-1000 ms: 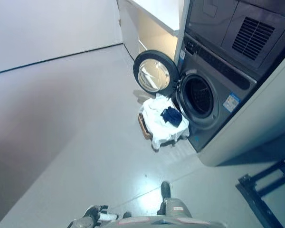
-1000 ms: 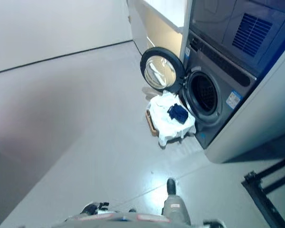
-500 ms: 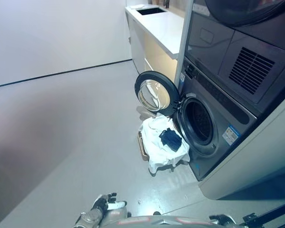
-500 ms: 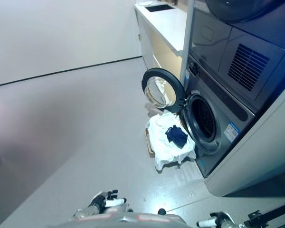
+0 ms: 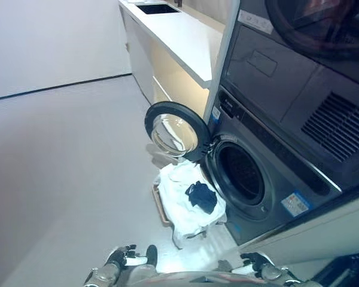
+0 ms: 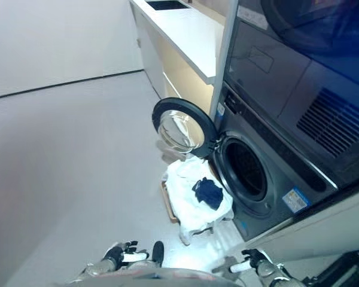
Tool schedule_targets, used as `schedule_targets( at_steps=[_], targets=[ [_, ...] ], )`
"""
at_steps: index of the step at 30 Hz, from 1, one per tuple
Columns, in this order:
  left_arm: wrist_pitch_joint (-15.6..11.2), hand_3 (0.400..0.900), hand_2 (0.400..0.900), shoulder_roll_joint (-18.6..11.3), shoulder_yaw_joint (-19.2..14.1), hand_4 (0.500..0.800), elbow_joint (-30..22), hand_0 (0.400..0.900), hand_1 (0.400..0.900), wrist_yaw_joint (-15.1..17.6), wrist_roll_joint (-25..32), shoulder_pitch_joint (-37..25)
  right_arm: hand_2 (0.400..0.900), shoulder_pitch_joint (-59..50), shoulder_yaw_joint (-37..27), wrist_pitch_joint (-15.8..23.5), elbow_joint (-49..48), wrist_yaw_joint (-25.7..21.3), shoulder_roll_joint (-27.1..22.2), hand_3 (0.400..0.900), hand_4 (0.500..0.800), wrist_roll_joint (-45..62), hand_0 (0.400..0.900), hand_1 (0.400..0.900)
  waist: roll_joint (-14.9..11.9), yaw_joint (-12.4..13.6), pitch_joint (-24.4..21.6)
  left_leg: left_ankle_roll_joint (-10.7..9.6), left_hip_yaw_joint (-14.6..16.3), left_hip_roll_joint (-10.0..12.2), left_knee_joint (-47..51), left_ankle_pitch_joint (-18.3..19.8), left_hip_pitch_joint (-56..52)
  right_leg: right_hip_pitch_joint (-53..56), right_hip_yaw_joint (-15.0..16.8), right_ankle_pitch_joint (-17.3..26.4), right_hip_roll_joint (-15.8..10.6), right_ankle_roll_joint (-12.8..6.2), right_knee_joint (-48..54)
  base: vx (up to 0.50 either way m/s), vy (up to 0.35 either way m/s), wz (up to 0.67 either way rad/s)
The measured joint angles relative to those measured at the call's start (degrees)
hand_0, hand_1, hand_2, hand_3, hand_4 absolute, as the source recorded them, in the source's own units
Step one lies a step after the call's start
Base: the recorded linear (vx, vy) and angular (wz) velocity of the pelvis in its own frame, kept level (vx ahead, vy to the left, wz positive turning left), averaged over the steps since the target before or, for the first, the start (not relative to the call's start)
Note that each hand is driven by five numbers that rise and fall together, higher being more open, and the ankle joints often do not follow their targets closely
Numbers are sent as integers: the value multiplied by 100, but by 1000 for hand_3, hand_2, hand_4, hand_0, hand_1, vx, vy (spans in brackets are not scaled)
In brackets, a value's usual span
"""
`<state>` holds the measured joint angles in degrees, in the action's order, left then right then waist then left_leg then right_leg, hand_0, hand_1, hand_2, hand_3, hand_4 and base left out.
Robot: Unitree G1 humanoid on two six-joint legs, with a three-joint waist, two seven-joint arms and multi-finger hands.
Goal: Put the clothes in the basket into the washing machine.
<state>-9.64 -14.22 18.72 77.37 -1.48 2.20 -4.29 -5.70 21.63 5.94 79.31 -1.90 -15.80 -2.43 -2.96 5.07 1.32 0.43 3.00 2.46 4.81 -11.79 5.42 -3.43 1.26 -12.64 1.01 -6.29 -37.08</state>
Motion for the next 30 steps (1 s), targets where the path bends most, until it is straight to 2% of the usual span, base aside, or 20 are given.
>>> schedule_targets(
  at_steps=[2,3,4,7,9,11,12,13,14,15,17,18,19,20,21,23,25,28,29,30],
  targets=[
    [52,900,900,-78,67,800,-10,900,900,8,3,-131,900,-10,126,-22,-149,-6,4,900,800,-63,900,900,-43,-21,104,117,-174,-133,-218,238,-105,-235,-148,604,-275,-307,-816,189,147,30],
    [55,900,900,-127,69,800,16,900,900,12,6,-181,900,-125,194,-20,-217,-6,3,900,800,-117,900,900,53,4,246,173,-267,-129,-344,402,-167,-279,-181,994,-296,-300,-876,237,86,29],
    [55,900,900,-155,64,800,14,900,900,25,6,-226,900,-189,253,-22,-312,-11,-12,900,800,-181,900,900,132,-18,328,156,-375,-73,-449,457,-199,-222,-311,1121,-315,-259,-905,297,48,27],
    [58,900,900,-215,0,800,-41,900,900,122,13,-191,900,-573,474,15,-867,-4,-187,900,800,-456,900,900,457,-3,580,156,-522,73,-457,643,-316,-475,-702,627,-613,31,-532,314,-49,16],
    [59,900,900,-204,-107,800,12,900,900,144,15,-55,900,-782,643,63,-1155,-5,-272,900,800,-580,900,900,554,-22,637,109,-570,128,-448,674,-300,-537,-959,530,-955,-7,693,232,-152,-1],
    [52,900,900,-266,-117,800,101,900,900,209,29,37,900,-1021,831,76,-1225,-2,-241,900,800,-740,900,900,418,43,676,-16,-579,180,-446,740,-237,-695,-984,641,-1094,-108,2155,227,-189,25],
    [55,900,900,-358,-163,800,164,900,900,227,53,98,900,-1088,893,68,-1247,-7,-199,900,800,-803,900,900,264,29,659,-173,-627,182,-462,763,-155,-670,-984,819,-1128,-196,2932,233,-170,59],
    [62,900,900,-390,-159,800,173,900,900,235,118,94,900,-1107,916,38,-1254,-30,-195,900,800,-859,900,900,156,-41,677,-461,-785,160,-434,755,-121,-613,-992,1357,-1111,-186,3137,233,-153,82],
    [61,900,900,-325,-169,800,171,900,900,238,131,121,900,-1081,902,-13,-1189,-65,-232,900,800,-920,900,900,144,-67,681,-401,-849,297,-392,794,-165,-531,-1008,1474,-967,-15,3114,270,-187,97],
    [51,900,900,-228,-169,800,148,900,900,233,144,152,900,-1044,948,-109,-1166,-88,-316,900,800,-992,900,900,133,-36,676,-433,-875,317,-536,838,-175,-443,-1135,1404,-919,121,3114,241,-193,104],
    [32,900,900,-91,-175,800,19,900,900,272,240,333,900,-1032,976,-158,-1252,-150,-545,900,800,-1106,900,900,205,-52,619,-498,-741,254,-768,1025,-129,-345,-1389,1312,-821,181,3107,227,-268,134],
    [39,900,900,-67,-173,800,57,900,900,377,271,327,900,-1030,944,-166,-1259,-226,-648,900,800,-1114,900,900,220,-97,630,-680,-836,274,-948,908,66,-322,-1645,1204,-790,249,3062,87,-239,110],
    [35,900,900,-87,-172,800,28,900,900,391,288,211,900,-1029,908,-180,-1256,-273,-738,900,800,-1114,900,900,167,-164,637,-690,-869,197,-1193,837,323,-325,-1893,1180,-892,282,3099,-49,-234,61],
    [26,900,900,-97,-168,800,21,900,900,398,294,171,900,-1076,841,-182,-1250,-310,-810,900,800,-1114,900,900,201,-118,663,-680,-767,206,-1292,734,469,-362,-1967,1118,-834,274,3016,-47,-235,60],
    [-14,900,900,-111,-167,800,27,900,900,414,317,89,900,-1167,841,-188,-1204,-419,-836,900,800,-1107,900,900,215,-68,689,-705,-770,133,-1701,724,818,-557,-2002,920,-884,408,2778,-23,-161,11],
    [-61,900,900,-95,-155,800,-4,900,900,436,384,-11,900,-1400,846,-199,-1193,-461,-871,900,800,-1105,900,900,216,34,786,-783,-764,96,-1898,515,1037,-652,-2040,847,-1014,470,2596,90,29,-47],
    [-73,900,900,-67,-137,800,-16,900,900,438,395,-18,900,-1787,1052,-202,-1188,-560,-901,900,800,-1107,900,900,362,136,913,-752,-738,188,-1920,766,1300,-781,-1870,887,-940,582,2605,141,74,-67],
    [-69,900,900,-40,-103,800,-106,900,900,450,394,223,900,-2199,1115,-135,-1226,-603,-830,900,800,-1117,900,900,664,311,1000,-628,-685,421,-1187,804,1251,-1170,-1535,891,-682,569,2375,12,126,-59],
    [-65,900,900,-28,-104,800,-116,900,900,447,394,343,900,-2333,1148,-72,-1284,-653,-814,900,800,-1117,900,900,703,346,1030,-644,-641,469,-1160,582,1287,-1387,-1389,885,-628,558,2230,-106,64,-11],
    [-41,900,900,-31,-102,800,-117,900,900,480,398,310,900,-2478,1322,-46,-1291,-704,-768,900,800,-1119,900,900,642,338,1124,-622,-520,382,-1242,483,1461,-1617,-1376,923,-716,504,2125,-151,113,-23]
  ],
)
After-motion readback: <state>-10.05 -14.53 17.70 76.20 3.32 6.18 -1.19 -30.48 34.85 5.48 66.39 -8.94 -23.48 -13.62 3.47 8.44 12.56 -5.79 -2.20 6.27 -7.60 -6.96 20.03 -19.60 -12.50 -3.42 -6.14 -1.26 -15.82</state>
